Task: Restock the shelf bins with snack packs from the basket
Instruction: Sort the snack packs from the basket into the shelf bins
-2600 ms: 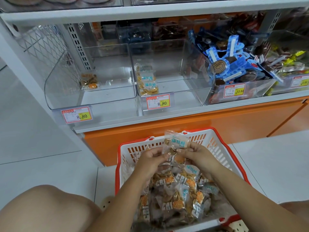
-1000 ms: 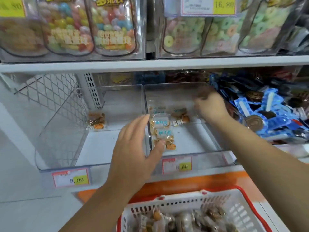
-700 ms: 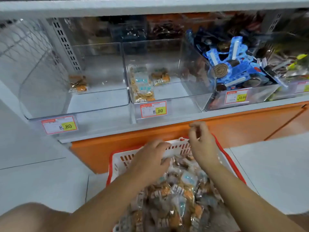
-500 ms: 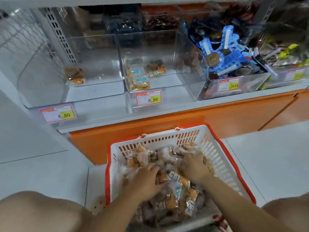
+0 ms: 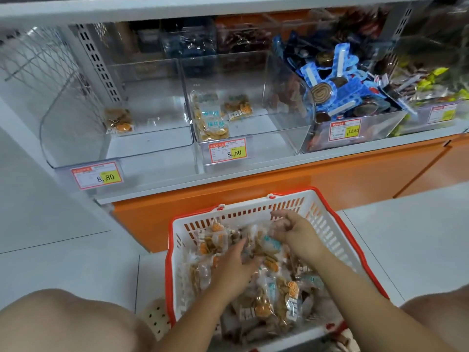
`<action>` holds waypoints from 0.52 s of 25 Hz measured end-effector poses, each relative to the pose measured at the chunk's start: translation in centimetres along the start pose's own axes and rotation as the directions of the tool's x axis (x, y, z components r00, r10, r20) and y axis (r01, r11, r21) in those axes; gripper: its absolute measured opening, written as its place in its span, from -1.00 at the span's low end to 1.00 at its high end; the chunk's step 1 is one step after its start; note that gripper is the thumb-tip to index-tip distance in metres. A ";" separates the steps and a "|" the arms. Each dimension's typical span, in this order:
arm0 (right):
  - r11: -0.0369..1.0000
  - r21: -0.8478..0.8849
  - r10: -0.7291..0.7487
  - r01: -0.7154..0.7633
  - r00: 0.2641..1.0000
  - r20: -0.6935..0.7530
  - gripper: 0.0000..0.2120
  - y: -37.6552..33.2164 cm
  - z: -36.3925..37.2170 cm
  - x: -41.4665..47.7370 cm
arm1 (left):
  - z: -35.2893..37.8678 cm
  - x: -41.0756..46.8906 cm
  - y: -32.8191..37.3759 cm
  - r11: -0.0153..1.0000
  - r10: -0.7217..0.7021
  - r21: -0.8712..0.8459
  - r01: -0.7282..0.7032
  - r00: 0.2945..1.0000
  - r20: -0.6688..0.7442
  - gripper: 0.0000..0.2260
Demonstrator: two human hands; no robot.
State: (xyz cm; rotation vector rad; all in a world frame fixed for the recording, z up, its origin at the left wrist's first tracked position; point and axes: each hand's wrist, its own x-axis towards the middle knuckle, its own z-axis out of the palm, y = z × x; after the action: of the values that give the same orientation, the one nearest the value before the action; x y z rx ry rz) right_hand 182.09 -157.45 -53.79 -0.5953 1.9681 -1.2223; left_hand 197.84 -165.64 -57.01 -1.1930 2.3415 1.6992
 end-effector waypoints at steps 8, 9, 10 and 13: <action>0.862 0.488 0.163 -0.135 0.987 -0.014 -0.80 -1.7 -1.0 0.0 | -1.0 0.6 0.7 0.887 -0.086 -0.452 0.094 0.996 0.038 -0.74; 0.880 0.449 0.184 -0.158 0.983 -0.015 -0.74 -1.4 -1.0 0.0 | -1.0 0.5 0.7 0.881 -0.094 -0.462 0.099 0.995 0.034 -0.76; 0.892 0.411 0.204 -0.186 0.979 0.000 -0.66 -1.1 -1.0 0.2 | -1.1 0.4 0.7 0.877 -0.100 -0.470 0.099 0.995 0.024 -0.77; 0.943 0.267 0.176 -0.200 0.978 0.109 -0.50 -0.9 -0.9 0.0 | -1.5 0.0 1.1 0.873 -0.085 -0.483 0.065 0.996 -0.021 -0.76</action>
State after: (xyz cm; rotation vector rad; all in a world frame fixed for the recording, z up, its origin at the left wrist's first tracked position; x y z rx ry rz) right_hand 181.38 -157.32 -52.75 -0.3030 1.7011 -1.3005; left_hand 197.78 -166.70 -55.49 -1.3629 1.9062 2.3357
